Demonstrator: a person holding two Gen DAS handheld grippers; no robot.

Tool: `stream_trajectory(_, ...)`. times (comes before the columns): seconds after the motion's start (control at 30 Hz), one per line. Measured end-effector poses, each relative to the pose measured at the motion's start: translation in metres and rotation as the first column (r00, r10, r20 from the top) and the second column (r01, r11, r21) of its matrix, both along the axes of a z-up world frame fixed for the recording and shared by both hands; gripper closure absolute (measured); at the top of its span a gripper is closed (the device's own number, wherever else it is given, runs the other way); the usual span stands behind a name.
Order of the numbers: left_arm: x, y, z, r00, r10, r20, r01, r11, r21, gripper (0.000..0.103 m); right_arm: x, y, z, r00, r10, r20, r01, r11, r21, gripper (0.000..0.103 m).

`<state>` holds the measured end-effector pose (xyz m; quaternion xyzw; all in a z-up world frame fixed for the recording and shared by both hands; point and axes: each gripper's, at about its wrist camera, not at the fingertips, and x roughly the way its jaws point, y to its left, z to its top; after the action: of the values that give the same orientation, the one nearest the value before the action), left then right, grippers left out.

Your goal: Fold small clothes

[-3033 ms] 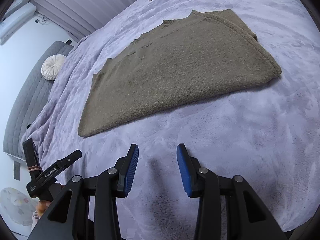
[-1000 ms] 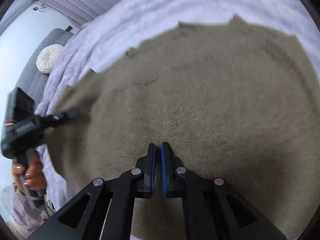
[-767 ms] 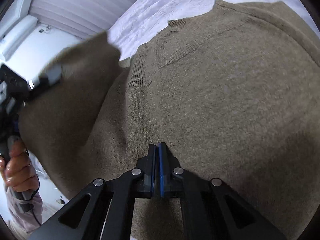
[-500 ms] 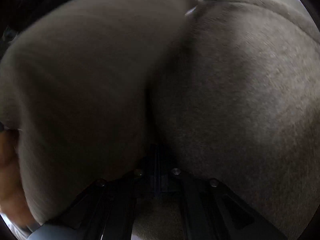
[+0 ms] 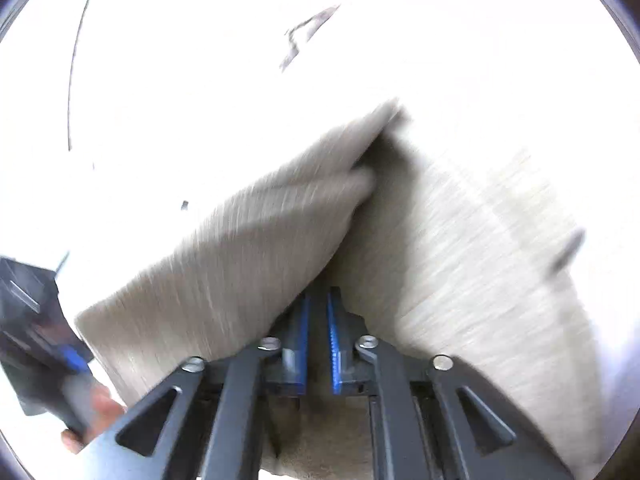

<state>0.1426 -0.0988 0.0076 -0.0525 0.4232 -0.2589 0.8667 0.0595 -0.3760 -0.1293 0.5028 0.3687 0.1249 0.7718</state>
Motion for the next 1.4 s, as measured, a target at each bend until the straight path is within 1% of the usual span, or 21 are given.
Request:
stream_trajectory(0.03,0.002,0.01,-0.008,0.999,0.039,-0.018,-0.04,0.999,-0.004,0.006,-0.002,-0.011,-0.003,1.0,-0.023,0.0,0.023,0.998,0.05,0.07)
stream_trajectory(0.1,0.007,0.027,-0.026,0.992,0.105,-0.063,-0.106,0.994,-0.008,0.006,-0.005,-0.03,-0.009,0.999,-0.04,0.02,0.036,0.987,0.157,0.065)
stream_trajectory(0.17,0.011,0.035,-0.046,0.984,0.151,-0.093,-0.15,0.989,0.019,0.006,-0.003,-0.037,-0.013,0.999,-0.036,0.036,0.026,0.969,0.246,0.049)
stream_trajectory(0.23,0.012,0.041,-0.06,0.978,0.183,-0.102,-0.179,0.983,0.05,0.006,0.005,-0.033,-0.014,0.999,-0.031,0.035,0.02,0.957,0.288,0.042)
stream_trajectory(0.3,0.011,0.049,-0.066,0.972,0.207,-0.112,-0.205,0.978,0.029,0.006,0.01,-0.018,-0.01,1.0,-0.004,0.012,0.0,0.96,0.281,0.039)
stream_trajectory(0.37,0.011,0.056,-0.069,0.965,0.23,-0.124,-0.23,0.973,0.008,0.006,0.013,-0.009,-0.012,0.999,0.034,-0.033,-0.025,0.972,0.233,0.039)
stream_trajectory(0.47,0.014,0.063,-0.074,0.957,0.259,-0.129,-0.257,0.966,0.033,0.006,0.034,-0.002,-0.004,0.991,0.092,-0.097,-0.079,0.988,0.136,0.039)
stream_trajectory(0.6,0.017,0.063,-0.079,0.951,0.281,-0.127,-0.275,0.959,0.066,0.006,0.05,0.01,0.014,0.98,0.172,-0.098,-0.174,0.985,-0.009,0.039)
stream_trajectory(0.63,0.018,0.061,-0.08,0.951,0.282,-0.124,-0.274,0.959,0.075,0.006,0.056,0.014,0.017,0.977,0.179,-0.113,-0.185,0.982,-0.041,0.043)
stream_trajectory(0.67,0.018,0.059,-0.081,0.952,0.282,-0.122,-0.273,0.958,0.084,0.006,0.059,0.017,0.02,0.974,0.188,-0.129,-0.199,0.977,-0.077,0.071)
stream_trajectory(0.7,0.019,0.056,-0.081,0.953,0.279,-0.12,-0.269,0.959,0.091,0.006,0.071,0.021,0.027,0.971,0.194,-0.137,-0.213,0.967,-0.141,0.089)
stream_trajectory(0.73,0.019,0.053,-0.08,0.955,0.273,-0.117,-0.263,0.96,0.092,0.006,0.078,0.022,0.036,0.973,0.197,-0.119,-0.218,0.956,-0.195,0.087)
stream_trajectory(0.8,0.019,0.045,-0.076,0.963,0.252,-0.093,-0.243,0.965,0.093,0.006,0.066,0.02,0.063,0.979,0.205,-0.011,-0.199,0.932,-0.303,0.087)
stream_trajectory(0.9,0.021,0.023,-0.076,0.977,0.203,-0.069,-0.192,0.972,0.136,0.006,0.044,0.005,0.082,0.979,0.192,0.062,-0.158,0.92,-0.358,0.087)
stream_trajectory(0.97,0.022,0.008,-0.084,0.984,0.17,-0.061,-0.157,0.971,0.179,0.006,0.042,-0.007,0.077,0.985,0.165,0.041,-0.138,0.919,-0.369,0.087)
stream_trajectory(1.07,0.02,-0.003,-0.097,0.987,0.147,-0.068,-0.132,0.972,0.196,0.005,0.045,-0.026,0.041,0.99,0.121,-0.077,-0.141,0.921,-0.363,0.083)
stream_trajectory(1.1,0.02,-0.003,-0.098,0.986,0.146,-0.075,-0.13,0.974,0.186,0.005,0.04,-0.034,0.024,0.988,0.11,-0.11,-0.14,0.935,-0.325,0.08)
stream_trajectory(1.13,0.019,-0.002,-0.098,0.986,0.149,-0.08,-0.132,0.974,0.182,0.005,0.035,-0.041,0.015,0.991,0.093,-0.096,-0.116,0.956,-0.27,0.079)
stream_trajectory(1.17,0.019,-0.001,-0.096,0.985,0.151,-0.081,-0.134,0.973,0.187,0.005,0.029,-0.048,0.013,0.994,0.071,-0.081,-0.088,0.971,-0.221,0.078)
stream_trajectory(1.2,0.019,0.001,-0.095,0.985,0.151,-0.079,-0.133,0.972,0.195,0.005,0.017,-0.053,0.013,0.995,0.051,-0.085,-0.069,0.973,-0.22,0.074)
stream_trajectory(1.4,0.013,0.017,-0.083,0.984,0.17,-0.052,-0.15,0.951,0.27,0.005,-0.007,-0.064,0.031,0.995,-0.004,-0.099,-0.027,0.949,-0.313,0.07)
